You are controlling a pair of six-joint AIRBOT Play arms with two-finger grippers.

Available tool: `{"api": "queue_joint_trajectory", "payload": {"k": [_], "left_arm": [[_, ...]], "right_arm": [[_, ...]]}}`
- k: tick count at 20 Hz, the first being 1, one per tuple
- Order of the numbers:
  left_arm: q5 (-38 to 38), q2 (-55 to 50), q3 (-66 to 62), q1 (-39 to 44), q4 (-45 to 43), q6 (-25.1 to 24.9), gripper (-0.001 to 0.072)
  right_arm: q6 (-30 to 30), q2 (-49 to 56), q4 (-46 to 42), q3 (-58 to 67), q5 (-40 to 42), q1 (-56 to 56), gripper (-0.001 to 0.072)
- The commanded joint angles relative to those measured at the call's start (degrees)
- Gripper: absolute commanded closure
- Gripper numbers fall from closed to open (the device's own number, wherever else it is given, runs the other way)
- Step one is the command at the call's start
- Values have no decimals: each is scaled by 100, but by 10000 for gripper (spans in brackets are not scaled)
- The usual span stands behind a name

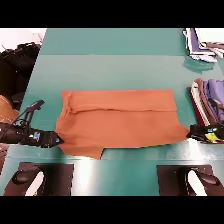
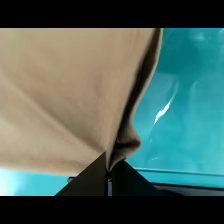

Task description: Fold the shirts.

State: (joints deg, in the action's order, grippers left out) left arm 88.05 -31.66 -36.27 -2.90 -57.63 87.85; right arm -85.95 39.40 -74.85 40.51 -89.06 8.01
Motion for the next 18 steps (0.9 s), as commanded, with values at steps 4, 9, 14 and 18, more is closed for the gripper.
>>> {"api": "queue_joint_trajectory", "payload": {"k": [4,9,14,18], "left_arm": [[-1473,-1237,-1029,0,-31,-496,681],[-2448,-3438,-2011,0,-26,-1069,680],[-2920,-4813,-2778,0,4,-1075,677],[-2979,-4887,-2885,-2,11,-1095,182]], "right_arm": [[-55,1093,-131,1298,581,-317,700],[-55,3200,-114,2481,1478,-960,697],[144,4671,785,3560,1777,-1003,684],[385,5226,1093,4275,1665,-988,278]]}}
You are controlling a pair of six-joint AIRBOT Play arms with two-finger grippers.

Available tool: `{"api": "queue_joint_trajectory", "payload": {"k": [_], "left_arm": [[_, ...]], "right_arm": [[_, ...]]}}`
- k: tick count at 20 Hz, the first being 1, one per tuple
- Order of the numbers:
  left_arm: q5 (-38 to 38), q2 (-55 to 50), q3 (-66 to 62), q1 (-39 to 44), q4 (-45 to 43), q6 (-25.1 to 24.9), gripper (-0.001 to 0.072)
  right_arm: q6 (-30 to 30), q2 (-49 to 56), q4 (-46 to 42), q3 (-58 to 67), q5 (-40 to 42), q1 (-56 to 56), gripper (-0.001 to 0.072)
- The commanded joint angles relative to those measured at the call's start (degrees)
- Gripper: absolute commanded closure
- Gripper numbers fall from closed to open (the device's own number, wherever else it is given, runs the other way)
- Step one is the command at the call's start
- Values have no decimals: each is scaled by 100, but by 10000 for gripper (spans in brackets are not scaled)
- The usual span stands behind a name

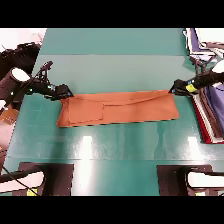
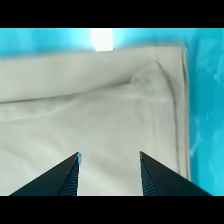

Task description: Fold the shirts.

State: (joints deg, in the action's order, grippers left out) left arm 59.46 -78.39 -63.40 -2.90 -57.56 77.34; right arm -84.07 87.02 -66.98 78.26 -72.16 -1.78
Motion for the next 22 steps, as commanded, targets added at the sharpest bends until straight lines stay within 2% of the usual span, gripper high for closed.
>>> {"api": "queue_joint_trajectory", "payload": {"k": [1,4,6,7,8,13,16,19,20,21,22], "left_arm": [[101,-201,-295,-2,-37,-125,228],[844,-195,-704,0,-48,-133,230],[988,-195,-761,0,166,-131,232],[997,-197,-761,0,299,-136,359],[992,-197,-761,2,435,-181,660],[688,-197,-761,516,614,-280,671],[295,-238,-761,1056,612,92,680],[-94,-361,-763,1537,621,262,680],[-238,-437,-763,1729,623,343,680],[-398,-533,-774,1937,634,345,680],[-505,-662,-831,2120,638,350,680]], "right_arm": [[323,474,299,562,-201,50,278],[634,444,291,553,-824,476,279],[726,444,304,420,-1080,885,278],[728,444,308,256,-1080,1093,279],[763,446,319,66,-1047,1274,272],[1318,765,1419,-841,-765,1937,259],[1537,1005,1770,-988,-684,1810,259],[1563,1182,1847,-879,-662,1453,266],[1646,1217,1847,-831,-634,1318,324],[1784,1222,1853,-782,-645,1215,517],[1928,1196,1932,-710,-708,1134,665]]}}
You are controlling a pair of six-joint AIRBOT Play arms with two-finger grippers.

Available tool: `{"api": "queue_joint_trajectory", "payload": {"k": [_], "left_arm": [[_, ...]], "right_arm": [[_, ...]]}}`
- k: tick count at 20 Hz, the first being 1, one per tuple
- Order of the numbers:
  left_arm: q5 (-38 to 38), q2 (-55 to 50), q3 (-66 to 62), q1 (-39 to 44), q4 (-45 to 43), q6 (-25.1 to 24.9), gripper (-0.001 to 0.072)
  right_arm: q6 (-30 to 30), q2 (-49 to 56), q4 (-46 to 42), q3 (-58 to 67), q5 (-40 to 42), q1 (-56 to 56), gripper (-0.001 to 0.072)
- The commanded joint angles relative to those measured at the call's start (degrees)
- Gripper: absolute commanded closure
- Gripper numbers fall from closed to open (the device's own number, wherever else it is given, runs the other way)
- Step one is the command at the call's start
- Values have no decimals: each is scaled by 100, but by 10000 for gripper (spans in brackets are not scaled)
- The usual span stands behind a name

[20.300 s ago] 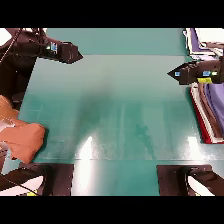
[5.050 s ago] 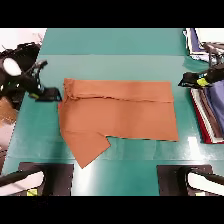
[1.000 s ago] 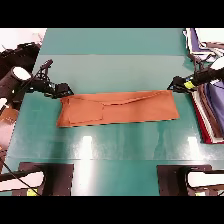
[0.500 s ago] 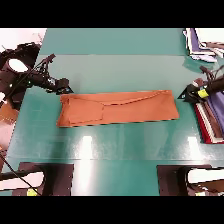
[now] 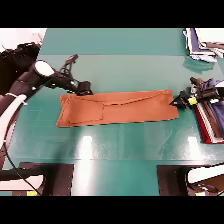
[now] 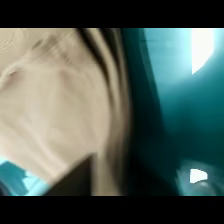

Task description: Fold the shirts.

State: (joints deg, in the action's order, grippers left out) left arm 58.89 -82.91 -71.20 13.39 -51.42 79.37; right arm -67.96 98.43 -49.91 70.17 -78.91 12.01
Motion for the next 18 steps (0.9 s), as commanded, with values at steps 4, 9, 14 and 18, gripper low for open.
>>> {"api": "queue_joint_trajectory", "payload": {"k": [4,9,14,18], "left_arm": [[-487,-977,-697,1097,46,326,680],[-566,-1803,-1360,1598,96,485,681],[-601,-2245,-1604,1788,175,621,680],[-664,-2267,-1604,1786,214,619,680]], "right_arm": [[442,-483,874,595,-323,-374,699],[-42,-1499,1152,1482,-354,-942,699],[-376,-1738,1150,2295,-358,-1862,699],[-431,-1733,1150,2636,-240,-2487,699]]}}
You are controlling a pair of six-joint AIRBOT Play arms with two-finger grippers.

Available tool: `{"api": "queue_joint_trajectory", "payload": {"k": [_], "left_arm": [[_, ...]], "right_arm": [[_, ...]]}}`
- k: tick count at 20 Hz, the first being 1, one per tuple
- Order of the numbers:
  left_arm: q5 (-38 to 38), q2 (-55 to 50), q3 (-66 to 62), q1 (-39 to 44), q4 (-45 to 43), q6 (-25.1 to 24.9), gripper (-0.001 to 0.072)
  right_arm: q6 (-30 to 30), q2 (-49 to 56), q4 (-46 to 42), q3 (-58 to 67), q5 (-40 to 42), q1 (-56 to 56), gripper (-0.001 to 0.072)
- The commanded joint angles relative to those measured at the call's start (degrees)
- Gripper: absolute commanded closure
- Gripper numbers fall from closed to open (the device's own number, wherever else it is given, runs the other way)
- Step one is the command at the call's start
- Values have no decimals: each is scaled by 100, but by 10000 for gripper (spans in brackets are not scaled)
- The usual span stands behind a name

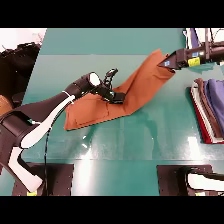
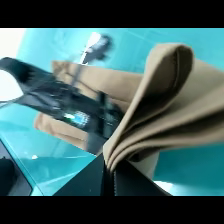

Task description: Fold the shirts.

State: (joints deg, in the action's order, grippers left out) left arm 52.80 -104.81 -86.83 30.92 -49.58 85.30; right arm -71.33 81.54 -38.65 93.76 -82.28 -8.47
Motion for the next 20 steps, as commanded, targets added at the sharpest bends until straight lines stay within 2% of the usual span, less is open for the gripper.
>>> {"api": "queue_joint_trajectory", "payload": {"k": [1,7,10,13,17,18,19,20], "left_arm": [[-96,-76,-42,33,28,26,680],[175,90,-44,-179,-46,24,681],[385,813,-42,-699,-839,24,681],[874,1829,-42,-1561,-1794,20,680],[1303,3058,-42,-2739,-2734,20,680],[1349,3270,-42,-2975,-2763,17,679],[1397,3451,-42,-3189,-2763,15,680],[1458,3587,-42,-3364,-2763,15,680]], "right_arm": [[-122,-44,44,310,170,-568,699],[-105,2,304,310,627,-1191,699],[-105,111,317,310,872,-1665,699],[-101,411,328,317,1438,-2415,698],[654,1178,1075,380,2820,-3716,692],[654,1488,1047,564,3080,-4030,603],[734,1794,1049,798,3161,-4284,452],[850,2109,1049,1062,3130,-4507,267]]}}
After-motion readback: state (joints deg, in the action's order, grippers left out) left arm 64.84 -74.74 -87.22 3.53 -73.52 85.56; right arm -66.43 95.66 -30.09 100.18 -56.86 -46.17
